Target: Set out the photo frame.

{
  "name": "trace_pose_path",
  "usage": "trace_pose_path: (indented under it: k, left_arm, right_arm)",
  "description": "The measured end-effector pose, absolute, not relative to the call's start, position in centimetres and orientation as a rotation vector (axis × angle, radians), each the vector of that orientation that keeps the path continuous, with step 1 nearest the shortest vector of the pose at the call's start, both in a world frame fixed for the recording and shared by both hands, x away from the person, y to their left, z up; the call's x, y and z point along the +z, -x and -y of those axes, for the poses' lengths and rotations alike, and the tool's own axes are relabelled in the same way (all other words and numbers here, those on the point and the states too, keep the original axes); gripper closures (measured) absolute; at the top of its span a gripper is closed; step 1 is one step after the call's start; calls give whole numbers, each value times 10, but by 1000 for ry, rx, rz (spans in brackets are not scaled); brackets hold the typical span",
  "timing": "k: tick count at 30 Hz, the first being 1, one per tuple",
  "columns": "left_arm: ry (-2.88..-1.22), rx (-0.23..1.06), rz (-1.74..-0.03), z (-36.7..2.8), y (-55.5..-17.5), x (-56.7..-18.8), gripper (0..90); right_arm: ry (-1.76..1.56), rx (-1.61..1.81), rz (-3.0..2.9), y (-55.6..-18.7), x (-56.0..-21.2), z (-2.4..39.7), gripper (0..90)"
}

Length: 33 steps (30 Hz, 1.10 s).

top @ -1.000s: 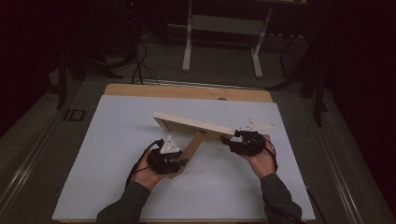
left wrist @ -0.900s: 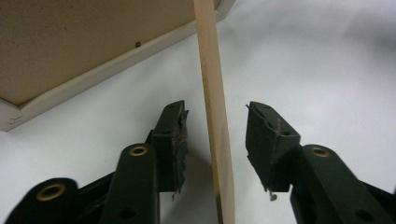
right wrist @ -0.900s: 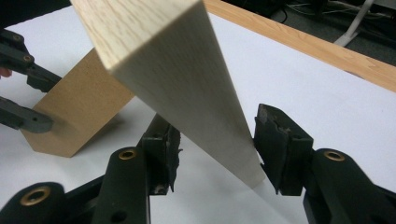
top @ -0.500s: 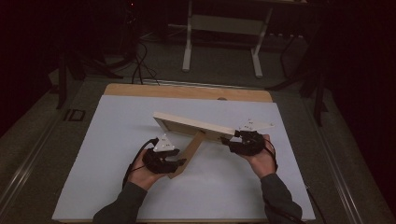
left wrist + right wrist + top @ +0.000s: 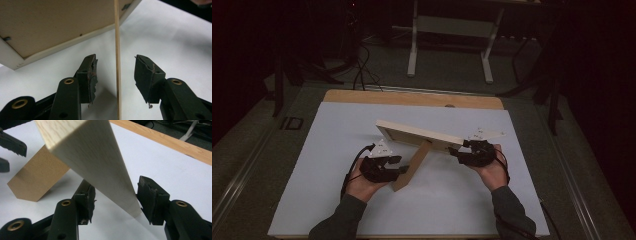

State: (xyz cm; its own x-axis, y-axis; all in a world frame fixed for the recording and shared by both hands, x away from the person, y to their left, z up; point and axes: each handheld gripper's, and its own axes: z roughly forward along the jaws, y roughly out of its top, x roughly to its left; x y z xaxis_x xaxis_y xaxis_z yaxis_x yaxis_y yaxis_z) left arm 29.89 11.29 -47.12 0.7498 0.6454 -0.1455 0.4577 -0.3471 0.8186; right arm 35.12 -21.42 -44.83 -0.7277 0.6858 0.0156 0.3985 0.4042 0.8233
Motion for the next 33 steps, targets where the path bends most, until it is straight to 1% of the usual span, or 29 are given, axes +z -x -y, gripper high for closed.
trace_pose_path:
  k: [9, 13, 18, 23, 25, 28, 32, 33]
  left_arm:
    - [-1949, 247, -843, -120, -301, -461, 560]
    - [-1915, 225, -853, -124, -303, -457, 569]
    - [-1890, 234, -880, -128, -306, -451, 559]
    - [-1876, 256, -889, -131, -310, -444, 570]
    - [-1870, 263, -889, -132, -312, -442, 589]
    - [-1860, 289, -900, -133, -314, -439, 605]
    - [-1864, 337, -913, -133, -316, -437, 640]
    - [-1860, 379, -928, -132, -316, -437, 656]
  right_arm:
    - [-961, 1220, -2354, -351, -452, 216, 460]
    - [-950, 1212, -2371, -349, -452, 216, 451]
    - [-957, 1212, -2371, -348, -455, 219, 434]
    - [-953, 1194, -2391, -347, -457, 222, 431]
    - [-952, 1185, -2397, -347, -458, 224, 431]
    - [-957, 1171, -2402, -347, -460, 227, 445]
    - [-936, 1155, -2401, -345, -461, 233, 511]
    - [-934, 1151, -2400, -345, -461, 235, 527]
